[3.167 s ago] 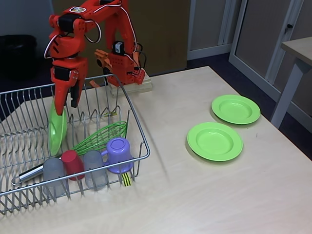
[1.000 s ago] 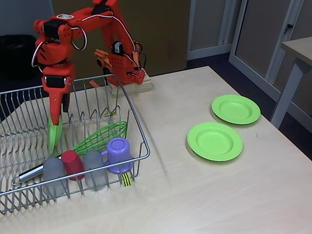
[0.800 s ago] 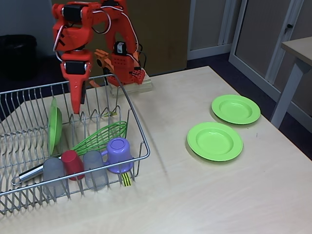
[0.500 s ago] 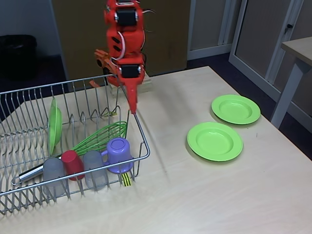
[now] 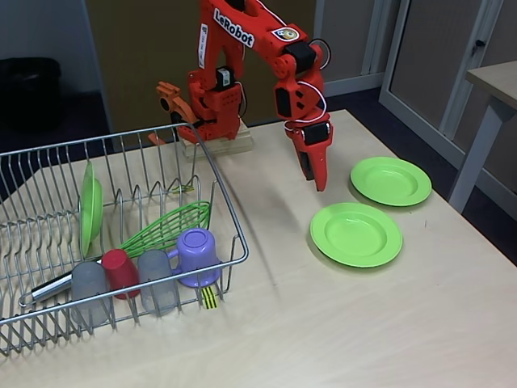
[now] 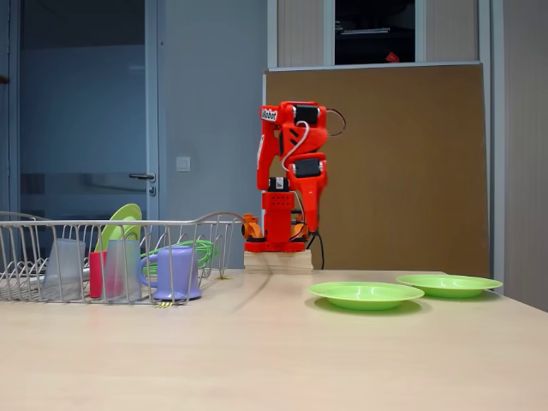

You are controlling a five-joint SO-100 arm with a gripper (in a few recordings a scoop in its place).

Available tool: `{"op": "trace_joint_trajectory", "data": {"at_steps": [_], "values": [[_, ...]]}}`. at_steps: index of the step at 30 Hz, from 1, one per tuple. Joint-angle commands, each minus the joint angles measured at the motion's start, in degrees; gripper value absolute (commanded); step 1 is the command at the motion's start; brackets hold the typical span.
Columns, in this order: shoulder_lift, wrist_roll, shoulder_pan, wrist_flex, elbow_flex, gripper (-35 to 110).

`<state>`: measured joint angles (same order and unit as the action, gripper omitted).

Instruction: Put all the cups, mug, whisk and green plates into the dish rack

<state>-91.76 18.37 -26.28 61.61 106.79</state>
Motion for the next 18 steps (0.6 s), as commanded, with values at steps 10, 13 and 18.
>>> {"op": "trace_joint_trajectory", "data": {"at_steps": [10,13,18], "values": [[9.76,7.82,-10.63,-11.95,1.85,34],[12.13,9.93,-11.78,-15.47,2.9,35],[15.38,11.78,-12.3,-19.25,2.99,35]]}}
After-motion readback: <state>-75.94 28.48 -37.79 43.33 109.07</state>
